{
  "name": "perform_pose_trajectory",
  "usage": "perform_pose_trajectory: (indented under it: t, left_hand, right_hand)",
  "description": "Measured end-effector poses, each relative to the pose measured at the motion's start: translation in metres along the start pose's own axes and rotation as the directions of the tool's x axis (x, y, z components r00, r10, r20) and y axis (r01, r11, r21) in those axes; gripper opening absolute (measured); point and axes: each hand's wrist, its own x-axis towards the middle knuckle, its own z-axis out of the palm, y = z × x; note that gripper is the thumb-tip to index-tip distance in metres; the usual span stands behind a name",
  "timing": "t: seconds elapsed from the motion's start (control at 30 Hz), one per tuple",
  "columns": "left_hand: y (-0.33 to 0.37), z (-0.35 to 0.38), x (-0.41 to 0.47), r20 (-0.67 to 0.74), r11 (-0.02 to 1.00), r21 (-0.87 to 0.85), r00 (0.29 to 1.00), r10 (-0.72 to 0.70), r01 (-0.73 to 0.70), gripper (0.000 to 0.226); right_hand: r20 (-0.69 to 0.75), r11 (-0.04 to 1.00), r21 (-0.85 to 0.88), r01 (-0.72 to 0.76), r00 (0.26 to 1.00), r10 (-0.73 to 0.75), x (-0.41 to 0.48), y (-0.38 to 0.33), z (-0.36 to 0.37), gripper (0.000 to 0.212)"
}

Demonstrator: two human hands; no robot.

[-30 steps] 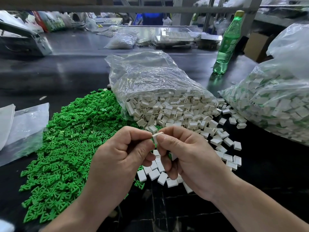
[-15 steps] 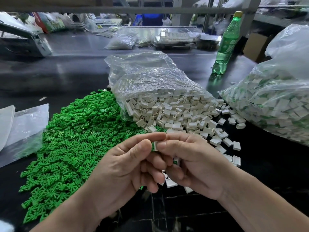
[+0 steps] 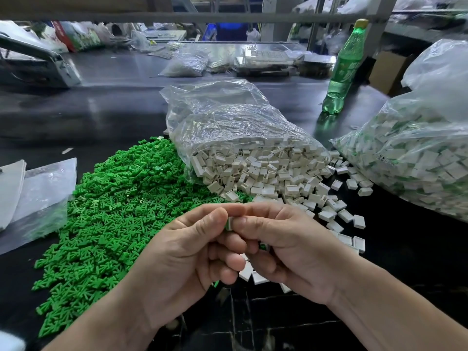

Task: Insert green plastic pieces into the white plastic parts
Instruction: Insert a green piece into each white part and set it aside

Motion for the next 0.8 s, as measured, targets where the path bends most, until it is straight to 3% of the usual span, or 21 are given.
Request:
perform_pose_trajectory:
  t: [0.27,0.47,0.8]
  left_hand:
    - [-0.006,0.005,-0.001,0.02,0.992,-0.095,0.996,0.086,-0.083,0.046]
    - [-0.006,0.004,-0.003,0.041,0.989,-0.132,0.996,0.076,-0.07,0.05]
    - [-0.008,0.008,-0.003,0.073,0.984,-0.101,0.985,0.154,-0.147,0.037]
  right_hand:
    - [-0.021,0.996,0.069,0.051,0.999,-0.049,-0.002,0.0,0.009,0.018]
    - [-0.026,0.994,0.098,0.057,0.998,-0.055,-0.003,-0.001,0.012,0.016]
    - [-0.044,0.979,0.172,0.111,0.993,-0.105,-0.006,0.0,0.019,0.02]
